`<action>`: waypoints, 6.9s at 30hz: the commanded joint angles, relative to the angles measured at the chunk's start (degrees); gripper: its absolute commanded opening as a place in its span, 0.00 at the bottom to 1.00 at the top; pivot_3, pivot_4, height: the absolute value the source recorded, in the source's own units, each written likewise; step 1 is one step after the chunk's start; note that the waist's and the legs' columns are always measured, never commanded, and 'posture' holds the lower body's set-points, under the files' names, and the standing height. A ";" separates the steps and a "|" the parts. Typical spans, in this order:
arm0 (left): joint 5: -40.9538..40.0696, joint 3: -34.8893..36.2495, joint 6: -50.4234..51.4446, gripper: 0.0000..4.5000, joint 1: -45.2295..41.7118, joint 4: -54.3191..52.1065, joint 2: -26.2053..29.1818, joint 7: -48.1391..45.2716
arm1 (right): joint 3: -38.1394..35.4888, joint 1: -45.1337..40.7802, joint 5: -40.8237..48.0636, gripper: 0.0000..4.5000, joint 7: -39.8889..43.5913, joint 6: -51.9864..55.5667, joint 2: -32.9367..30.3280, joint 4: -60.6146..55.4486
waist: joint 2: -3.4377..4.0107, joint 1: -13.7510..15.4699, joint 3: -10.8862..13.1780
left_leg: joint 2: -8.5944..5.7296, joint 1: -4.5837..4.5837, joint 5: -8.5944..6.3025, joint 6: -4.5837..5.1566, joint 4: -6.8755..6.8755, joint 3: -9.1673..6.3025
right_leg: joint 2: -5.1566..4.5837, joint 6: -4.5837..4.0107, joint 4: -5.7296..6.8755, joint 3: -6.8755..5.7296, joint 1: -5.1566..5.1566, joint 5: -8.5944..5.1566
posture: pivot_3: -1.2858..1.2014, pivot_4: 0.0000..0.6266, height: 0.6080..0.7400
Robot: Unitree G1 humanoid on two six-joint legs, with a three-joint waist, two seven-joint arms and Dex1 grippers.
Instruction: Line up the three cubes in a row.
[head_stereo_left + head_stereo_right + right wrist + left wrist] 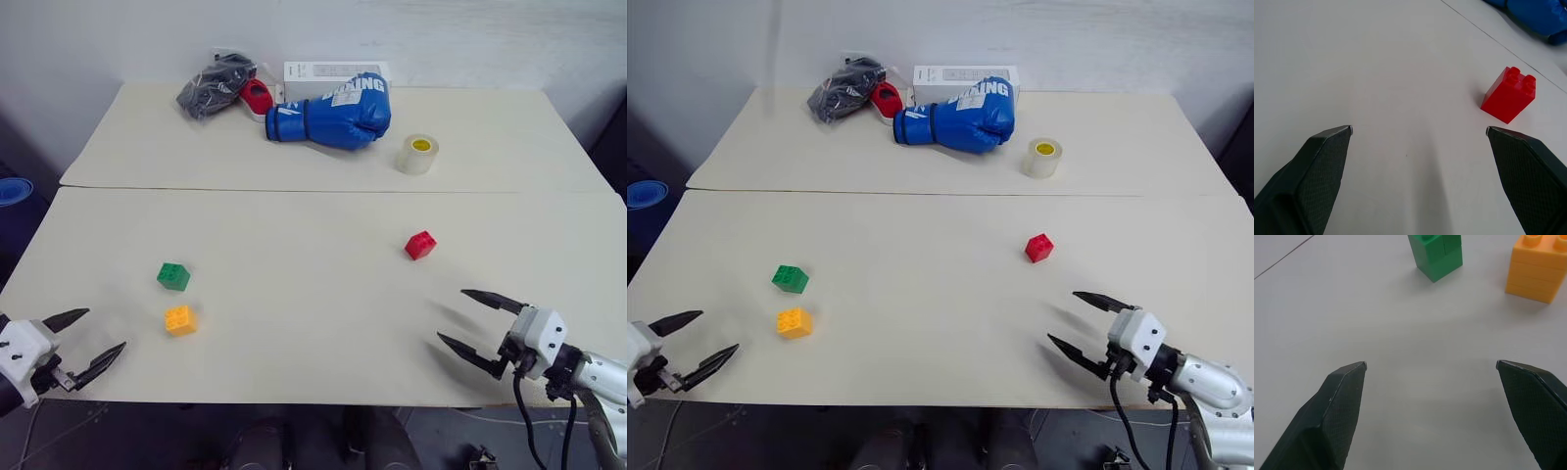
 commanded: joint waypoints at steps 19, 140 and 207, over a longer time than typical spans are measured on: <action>-11.35 -14.29 18.93 0.99 -15.00 -22.85 4.22 -7.71 | -12.90 13.09 0.95 1.00 -18.76 3.84 12.62 -5.77 | 0.08 0.08 -0.03 | 0.00 0.10 0.06 -0.12 0.00 0.03 | 0.08 -0.03 0.16 0.08 0.06 -0.02 | 0.52 0.24 1.00; -11.87 -26.72 54.88 0.33 -46.70 -19.70 17.70 -4.52 | 0.48 -15.59 12.73 1.00 24.07 -3.65 0.89 5.84 | -0.23 0.67 0.15 | -0.08 -0.20 0.36 -0.23 0.19 -0.21 | 0.06 -0.04 0.46 -0.14 -0.08 -0.02 | 0.52 0.24 1.00; -1.00 -1.09 18.37 1.00 -20.16 9.51 10.36 -21.46 | 14.12 -11.47 10.04 1.00 13.52 3.34 9.54 -12.05 | -0.06 -0.07 0.14 | 0.40 -0.18 -0.05 -0.24 0.89 -0.23 | 0.59 -0.08 0.53 0.00 0.14 -0.04 | 0.52 0.24 1.00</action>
